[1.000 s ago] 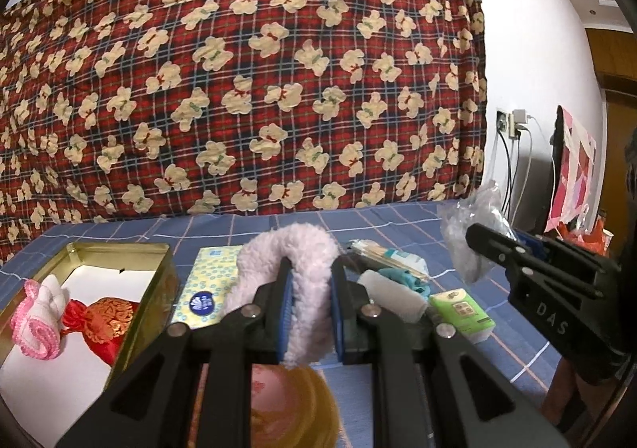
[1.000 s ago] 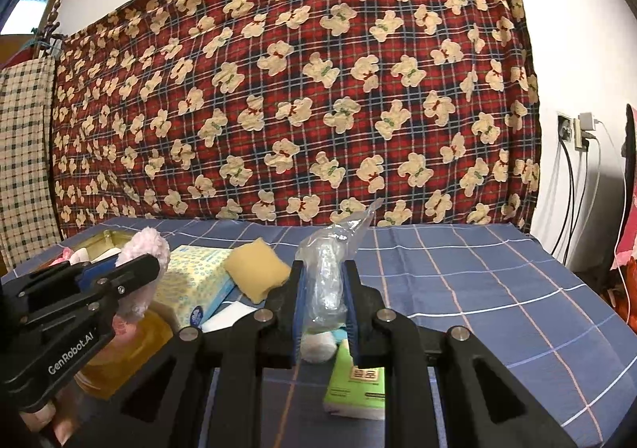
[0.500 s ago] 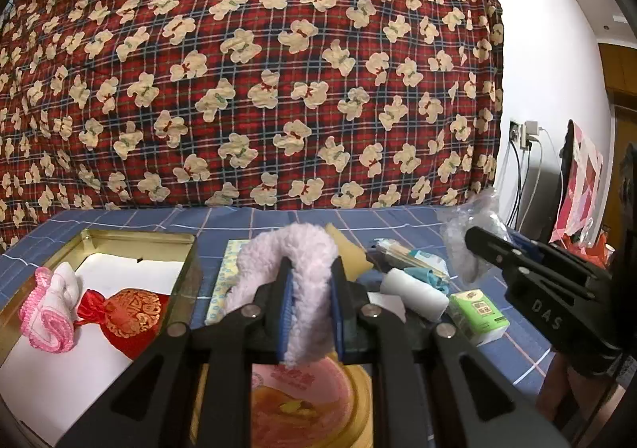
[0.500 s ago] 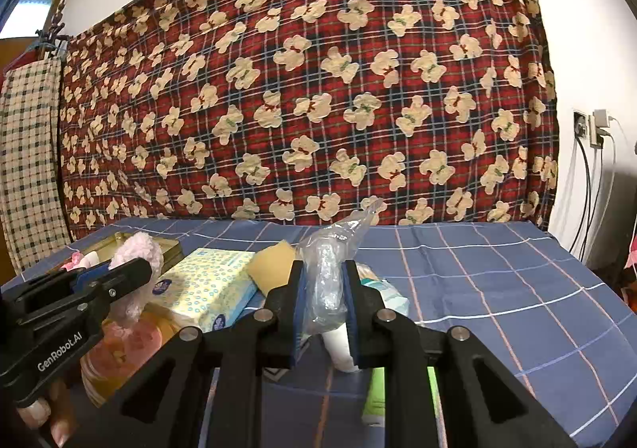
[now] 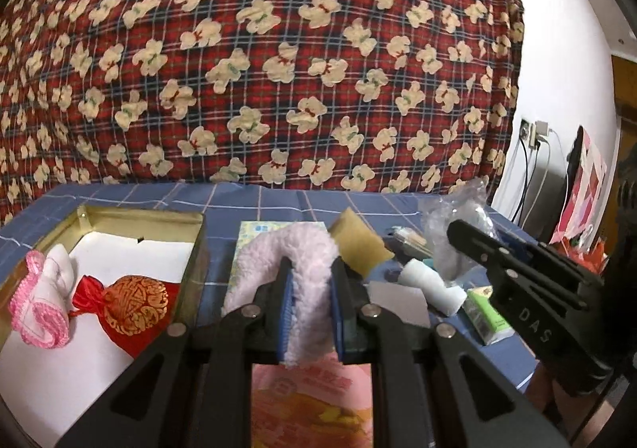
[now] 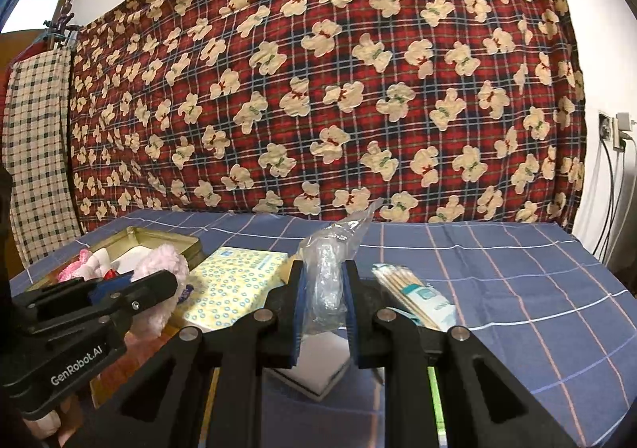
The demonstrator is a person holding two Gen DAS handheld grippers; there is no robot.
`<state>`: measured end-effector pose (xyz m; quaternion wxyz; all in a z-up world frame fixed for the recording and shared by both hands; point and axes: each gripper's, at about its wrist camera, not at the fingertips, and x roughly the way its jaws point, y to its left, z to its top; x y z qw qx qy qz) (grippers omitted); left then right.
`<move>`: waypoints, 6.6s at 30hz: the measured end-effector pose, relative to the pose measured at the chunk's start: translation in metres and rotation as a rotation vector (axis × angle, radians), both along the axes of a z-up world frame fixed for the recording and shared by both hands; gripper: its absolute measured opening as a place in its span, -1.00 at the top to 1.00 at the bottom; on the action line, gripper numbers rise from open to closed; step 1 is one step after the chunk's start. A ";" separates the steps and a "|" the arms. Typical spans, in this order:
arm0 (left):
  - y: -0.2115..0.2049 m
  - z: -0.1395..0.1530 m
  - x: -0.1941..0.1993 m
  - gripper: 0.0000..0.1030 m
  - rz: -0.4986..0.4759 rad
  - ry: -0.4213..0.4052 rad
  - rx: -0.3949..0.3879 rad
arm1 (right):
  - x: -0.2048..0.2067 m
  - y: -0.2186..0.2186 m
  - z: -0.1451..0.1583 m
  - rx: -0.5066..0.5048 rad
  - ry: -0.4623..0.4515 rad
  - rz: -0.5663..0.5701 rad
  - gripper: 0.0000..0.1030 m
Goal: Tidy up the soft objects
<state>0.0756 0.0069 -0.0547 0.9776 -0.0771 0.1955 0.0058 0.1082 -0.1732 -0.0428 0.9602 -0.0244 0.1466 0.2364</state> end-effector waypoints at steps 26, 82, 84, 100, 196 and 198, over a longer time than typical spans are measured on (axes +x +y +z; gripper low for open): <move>0.025 0.001 0.000 0.72 0.089 -0.010 -0.012 | 0.003 0.045 0.000 -0.012 -0.025 0.058 0.62; 0.165 0.002 -0.038 0.68 0.310 0.146 -0.087 | -0.013 0.217 0.025 -0.169 0.180 0.441 0.61; 0.166 0.001 -0.040 0.56 0.323 0.147 -0.081 | -0.014 0.219 0.025 -0.171 0.179 0.447 0.61; 0.169 0.010 -0.055 -0.83 0.428 0.125 -0.047 | -0.021 0.195 0.039 -0.060 0.126 0.430 -0.37; -0.137 -0.044 0.103 -0.85 -0.240 0.544 0.312 | 0.064 -0.099 -0.018 -0.002 0.321 -0.163 -0.02; -0.137 -0.046 0.103 -0.84 -0.234 0.545 0.327 | 0.064 -0.099 -0.018 -0.002 0.319 -0.164 -0.02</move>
